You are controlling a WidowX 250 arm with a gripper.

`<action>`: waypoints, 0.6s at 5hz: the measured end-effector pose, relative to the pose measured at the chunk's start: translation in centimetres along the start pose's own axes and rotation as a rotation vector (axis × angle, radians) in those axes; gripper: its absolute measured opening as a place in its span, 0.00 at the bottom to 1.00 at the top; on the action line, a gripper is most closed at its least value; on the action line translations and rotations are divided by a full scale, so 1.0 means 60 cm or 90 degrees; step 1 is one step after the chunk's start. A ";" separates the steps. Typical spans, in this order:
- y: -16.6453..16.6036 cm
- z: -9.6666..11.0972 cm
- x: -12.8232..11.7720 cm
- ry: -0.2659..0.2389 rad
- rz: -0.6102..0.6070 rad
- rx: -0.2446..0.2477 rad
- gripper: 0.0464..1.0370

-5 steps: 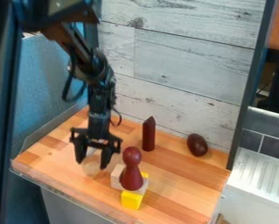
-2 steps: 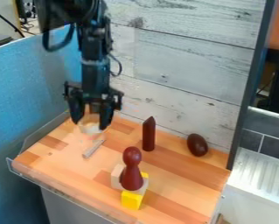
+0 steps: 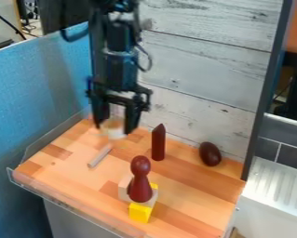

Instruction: Place the ring on top of the cone

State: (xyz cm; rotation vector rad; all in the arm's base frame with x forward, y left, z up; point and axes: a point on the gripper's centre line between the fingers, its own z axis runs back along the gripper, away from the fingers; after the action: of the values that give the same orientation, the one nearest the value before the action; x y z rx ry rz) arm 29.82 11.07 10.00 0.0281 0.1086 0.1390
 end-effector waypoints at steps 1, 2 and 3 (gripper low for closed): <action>-0.034 -0.014 -0.006 0.016 -0.019 0.008 0.71; -0.053 -0.025 -0.008 0.019 -0.024 0.026 0.71; -0.055 -0.030 -0.006 0.010 -0.024 0.034 0.71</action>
State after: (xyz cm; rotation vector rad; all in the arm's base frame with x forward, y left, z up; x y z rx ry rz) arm 29.74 7.82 8.14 0.0784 0.1285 0.0992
